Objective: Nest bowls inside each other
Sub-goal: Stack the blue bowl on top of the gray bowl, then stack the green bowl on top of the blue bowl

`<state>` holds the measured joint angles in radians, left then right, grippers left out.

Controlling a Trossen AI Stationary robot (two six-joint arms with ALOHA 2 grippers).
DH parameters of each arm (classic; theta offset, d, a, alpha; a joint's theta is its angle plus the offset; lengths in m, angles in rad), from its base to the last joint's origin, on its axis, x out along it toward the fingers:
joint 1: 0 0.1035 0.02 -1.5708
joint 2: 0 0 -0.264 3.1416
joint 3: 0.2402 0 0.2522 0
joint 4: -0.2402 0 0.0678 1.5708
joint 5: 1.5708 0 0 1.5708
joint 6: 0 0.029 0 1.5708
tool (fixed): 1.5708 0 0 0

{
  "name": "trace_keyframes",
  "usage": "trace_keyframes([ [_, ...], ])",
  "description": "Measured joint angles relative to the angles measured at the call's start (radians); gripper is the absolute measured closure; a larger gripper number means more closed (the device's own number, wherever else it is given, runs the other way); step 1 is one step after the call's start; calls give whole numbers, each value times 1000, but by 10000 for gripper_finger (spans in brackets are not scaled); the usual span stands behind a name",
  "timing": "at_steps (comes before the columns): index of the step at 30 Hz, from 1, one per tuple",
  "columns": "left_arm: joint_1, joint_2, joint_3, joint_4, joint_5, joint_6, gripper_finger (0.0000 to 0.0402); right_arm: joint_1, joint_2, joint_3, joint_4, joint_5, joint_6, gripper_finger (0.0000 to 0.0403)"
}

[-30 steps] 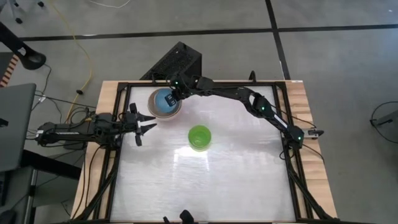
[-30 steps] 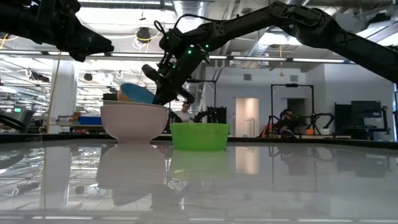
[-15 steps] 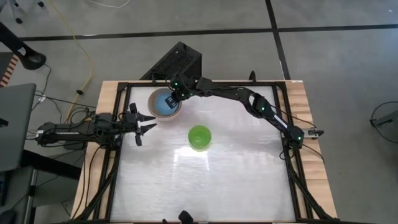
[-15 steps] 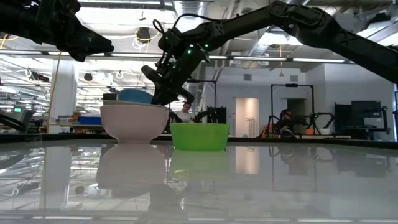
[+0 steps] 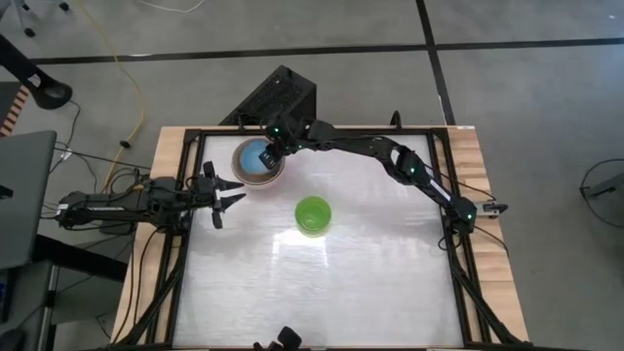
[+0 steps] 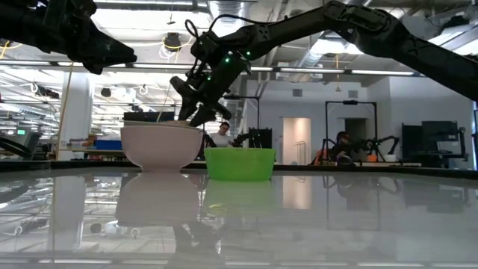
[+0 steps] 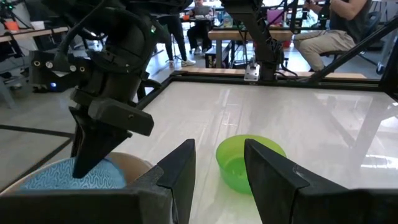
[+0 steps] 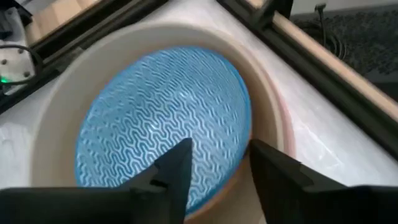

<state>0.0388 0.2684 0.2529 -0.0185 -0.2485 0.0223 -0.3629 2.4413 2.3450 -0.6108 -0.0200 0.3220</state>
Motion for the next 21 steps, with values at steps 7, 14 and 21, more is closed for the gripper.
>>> trace_keyframes([
  [7, 0, 0, 0, -17, -1, 18, 274, -19, -46, 7, -20, -2, -17, 179],
  [14, 0, 0, 0, -22, 0, 23, 274, -39, -134, 6, -232, -62, -25, 175],
  [21, 0, 0, 0, -22, -1, 23, 274, 79, -207, 6, -640, -133, -85, 175],
])
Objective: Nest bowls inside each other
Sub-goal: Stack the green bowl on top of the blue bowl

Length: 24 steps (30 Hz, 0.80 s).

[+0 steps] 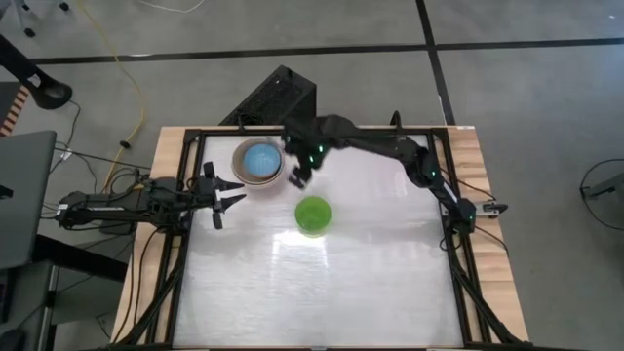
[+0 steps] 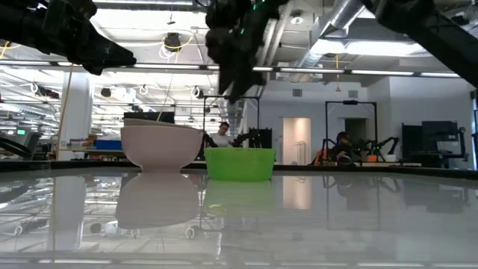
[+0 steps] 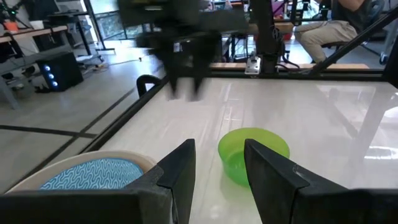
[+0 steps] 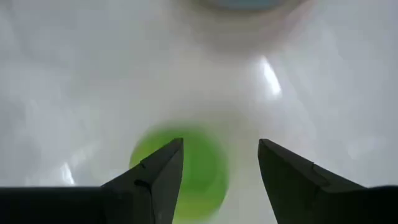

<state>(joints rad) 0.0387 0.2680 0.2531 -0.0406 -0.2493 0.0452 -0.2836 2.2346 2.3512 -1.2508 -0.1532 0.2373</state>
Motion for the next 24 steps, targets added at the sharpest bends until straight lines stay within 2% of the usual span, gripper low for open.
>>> trace_keyframes([
  [4, 0, 0, 0, 0, 0, 0, 274, 111, -9, 0, -150, 41, -7, 175],
  [8, 0, 0, 0, 1, 0, 0, 274, 207, -8, -28, -185, 167, 5, 175],
  [10, 0, 0, 0, 2, 0, -1, 274, 230, -9, -67, -189, 193, 8, 175],
  [15, 0, 0, 0, 5, 8, -9, 274, 220, -7, -194, -119, 222, 63, 175],
  [19, 0, 0, 0, 5, 10, -14, 274, 202, -22, -277, -111, 339, 138, 175],
  [24, 0, 0, 0, 2, 10, -12, 274, 178, -98, -437, 48, 290, 147, 175],
])
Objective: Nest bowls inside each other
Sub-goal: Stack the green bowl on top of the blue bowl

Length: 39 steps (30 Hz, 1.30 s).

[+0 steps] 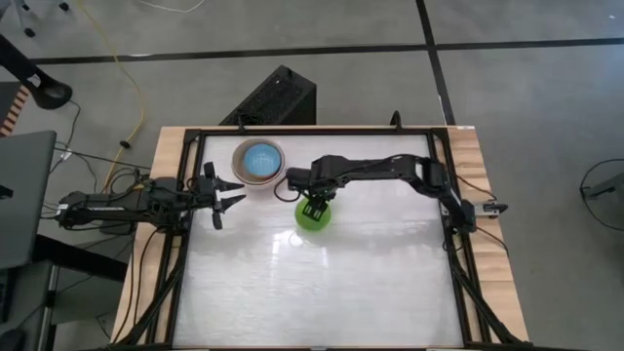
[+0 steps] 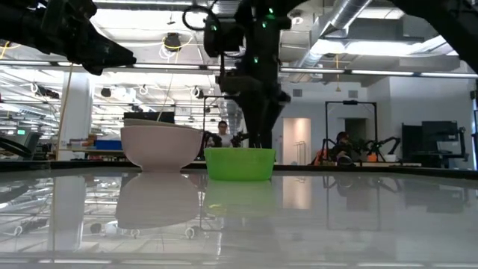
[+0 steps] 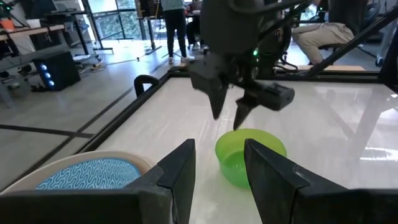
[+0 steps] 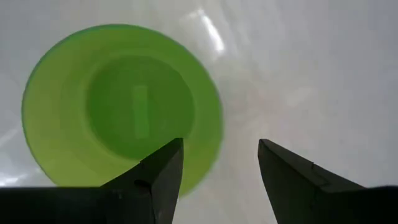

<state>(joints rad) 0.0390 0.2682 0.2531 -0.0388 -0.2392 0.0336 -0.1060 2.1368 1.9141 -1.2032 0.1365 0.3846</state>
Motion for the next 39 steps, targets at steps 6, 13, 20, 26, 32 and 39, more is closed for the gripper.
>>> trace_keyframes([
  [6, 0, 0, 0, -2, -1, 4, 274, -29, -70, -192, 198, -51, 26, 175],
  [13, 0, 0, 0, -2, -1, 1, 274, -32, -70, -310, 347, -112, 17, 192],
  [20, 0, 0, 0, -2, -2, -3, 274, -28, -71, -337, 370, -114, 0, 302],
  [26, 0, 0, 0, -2, -4, -4, 274, -35, -79, -312, 332, -150, 0, 388],
  [32, 0, 0, 0, -2, -4, -4, 274, -37, -77, -208, 289, -145, -17, 395],
  [39, 0, 0, 0, -1, -4, -4, 274, -31, -77, -33, 308, -129, -58, 397],
])
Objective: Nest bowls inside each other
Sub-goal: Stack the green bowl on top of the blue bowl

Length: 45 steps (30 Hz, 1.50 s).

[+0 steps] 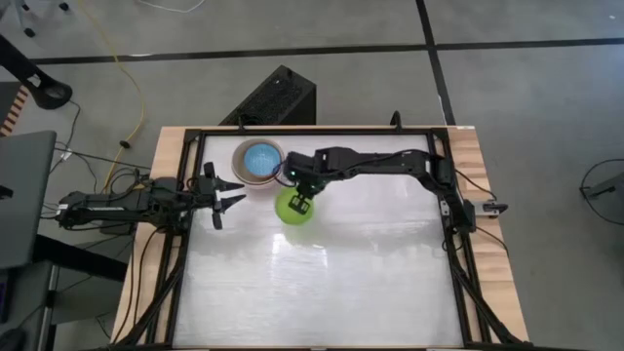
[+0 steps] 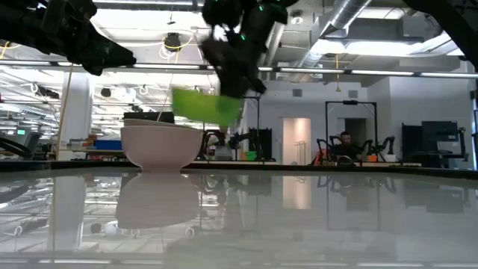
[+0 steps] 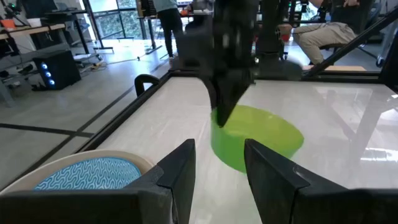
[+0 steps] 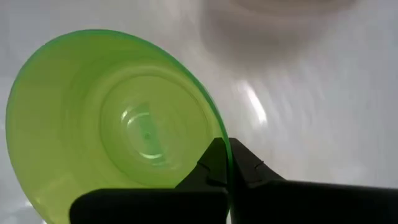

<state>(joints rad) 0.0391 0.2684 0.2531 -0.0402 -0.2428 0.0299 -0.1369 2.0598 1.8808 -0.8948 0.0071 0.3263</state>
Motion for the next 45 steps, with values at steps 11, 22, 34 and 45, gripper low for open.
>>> trace_keyframes([
  [11, 0, 0, 0, 1, 0, -10, 274, -78, 6, 110, 359, 48, -16, 397],
  [22, 0, 0, 0, 5, 1, -6, 274, -215, 81, 108, 484, -58, 56, 397],
  [34, 0, 0, 0, 4, 1, 8, 274, -252, 173, 109, 537, -119, 69, 397],
  [45, 0, 0, 0, -1, -1, 8, 274, -250, 223, 109, 590, -115, 63, 390],
])
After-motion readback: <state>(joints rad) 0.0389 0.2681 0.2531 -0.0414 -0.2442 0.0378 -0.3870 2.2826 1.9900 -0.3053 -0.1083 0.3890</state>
